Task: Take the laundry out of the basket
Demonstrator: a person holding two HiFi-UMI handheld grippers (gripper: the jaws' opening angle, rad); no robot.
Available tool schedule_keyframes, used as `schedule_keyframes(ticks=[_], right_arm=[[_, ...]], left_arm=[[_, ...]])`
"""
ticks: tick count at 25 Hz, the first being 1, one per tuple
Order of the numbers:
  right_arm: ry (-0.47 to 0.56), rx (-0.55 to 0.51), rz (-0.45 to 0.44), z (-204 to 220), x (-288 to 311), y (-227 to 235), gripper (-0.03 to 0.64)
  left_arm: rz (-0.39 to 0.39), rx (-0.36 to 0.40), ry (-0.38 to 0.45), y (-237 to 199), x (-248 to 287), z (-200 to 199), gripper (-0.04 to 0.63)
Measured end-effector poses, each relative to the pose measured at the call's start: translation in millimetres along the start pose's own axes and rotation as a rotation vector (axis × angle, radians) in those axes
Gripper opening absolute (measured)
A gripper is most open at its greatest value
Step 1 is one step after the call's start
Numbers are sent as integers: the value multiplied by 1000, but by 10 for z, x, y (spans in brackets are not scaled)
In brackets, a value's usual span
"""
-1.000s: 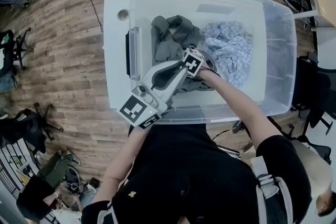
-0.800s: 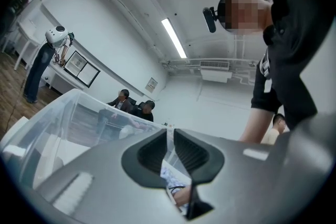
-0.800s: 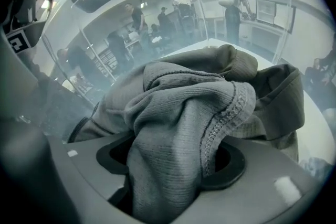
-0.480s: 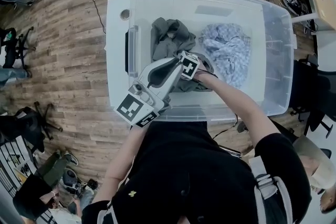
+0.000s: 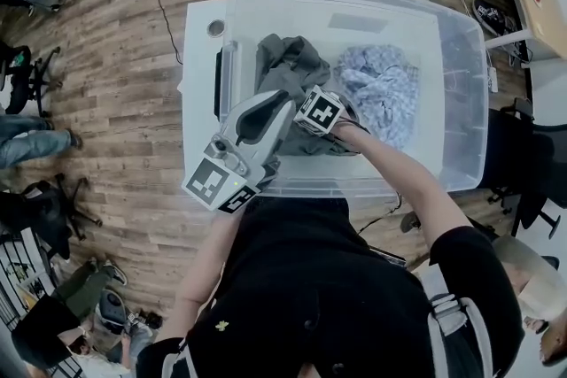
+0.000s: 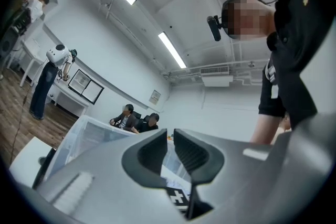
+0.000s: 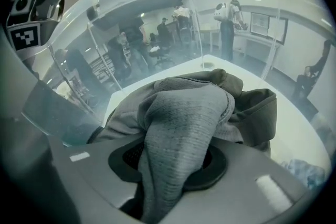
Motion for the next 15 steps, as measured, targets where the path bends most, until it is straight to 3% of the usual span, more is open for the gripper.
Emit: schedule_keyframes(ticks=[8,15], right_arm=[[128,42,47,-329,-343,54,144],[315,109,107,-794,-789,118,143]], left_arm=[[-8,30,29,59,-59,-168,31],[-27,43,60,75,-152,-303,31]])
Point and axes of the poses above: the fingertips, and each gripper's own axes: x forward along the fingers, y to its right, z out of its underside, the point moved 4 cm from there along -x, backward along the fingers, and after that the axes turned 12 degrees about y, right-handed, at the moved point
